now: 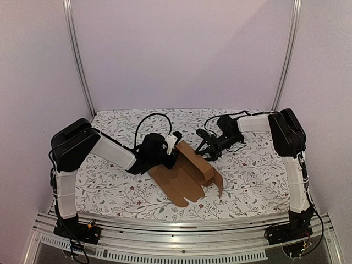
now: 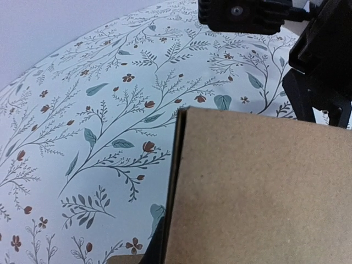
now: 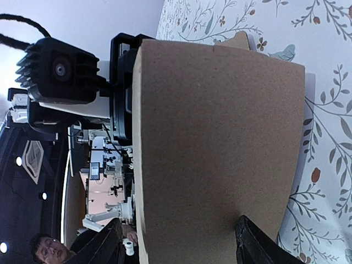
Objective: Fold the paper box
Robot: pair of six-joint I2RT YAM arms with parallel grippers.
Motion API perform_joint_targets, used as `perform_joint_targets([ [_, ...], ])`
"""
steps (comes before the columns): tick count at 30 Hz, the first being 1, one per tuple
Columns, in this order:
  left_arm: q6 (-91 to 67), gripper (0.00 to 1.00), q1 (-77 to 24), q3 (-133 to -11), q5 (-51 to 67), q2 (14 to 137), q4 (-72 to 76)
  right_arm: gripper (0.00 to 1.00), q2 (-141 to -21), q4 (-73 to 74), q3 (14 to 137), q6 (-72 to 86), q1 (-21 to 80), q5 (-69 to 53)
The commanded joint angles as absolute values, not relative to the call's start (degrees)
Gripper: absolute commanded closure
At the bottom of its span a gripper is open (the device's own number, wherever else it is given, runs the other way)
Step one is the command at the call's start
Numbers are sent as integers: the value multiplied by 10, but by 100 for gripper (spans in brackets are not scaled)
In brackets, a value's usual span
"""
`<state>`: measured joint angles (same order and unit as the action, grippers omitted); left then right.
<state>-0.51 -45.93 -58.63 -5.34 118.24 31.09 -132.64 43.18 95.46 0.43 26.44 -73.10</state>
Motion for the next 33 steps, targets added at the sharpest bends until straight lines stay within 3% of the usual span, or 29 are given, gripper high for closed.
perform_joint_targets([
  [1,-38,94,-478,-591,-85,1195,389,32,-1324,325,919,130,279,-789],
  [4,-32,87,-479,-580,-52,1192,398,32,-1321,324,920,136,273,-784],
  [11,-18,86,-462,-557,42,1178,410,33,-1320,345,932,116,226,-757],
  [18,-39,74,-425,-573,126,1202,406,31,-1361,655,1083,-119,216,-644],
  [28,-66,75,-421,-605,155,1237,409,31,-1400,708,1112,-182,220,-640],
  [33,-82,84,-423,-617,149,1248,419,32,-1400,711,1108,-184,226,-654],
])
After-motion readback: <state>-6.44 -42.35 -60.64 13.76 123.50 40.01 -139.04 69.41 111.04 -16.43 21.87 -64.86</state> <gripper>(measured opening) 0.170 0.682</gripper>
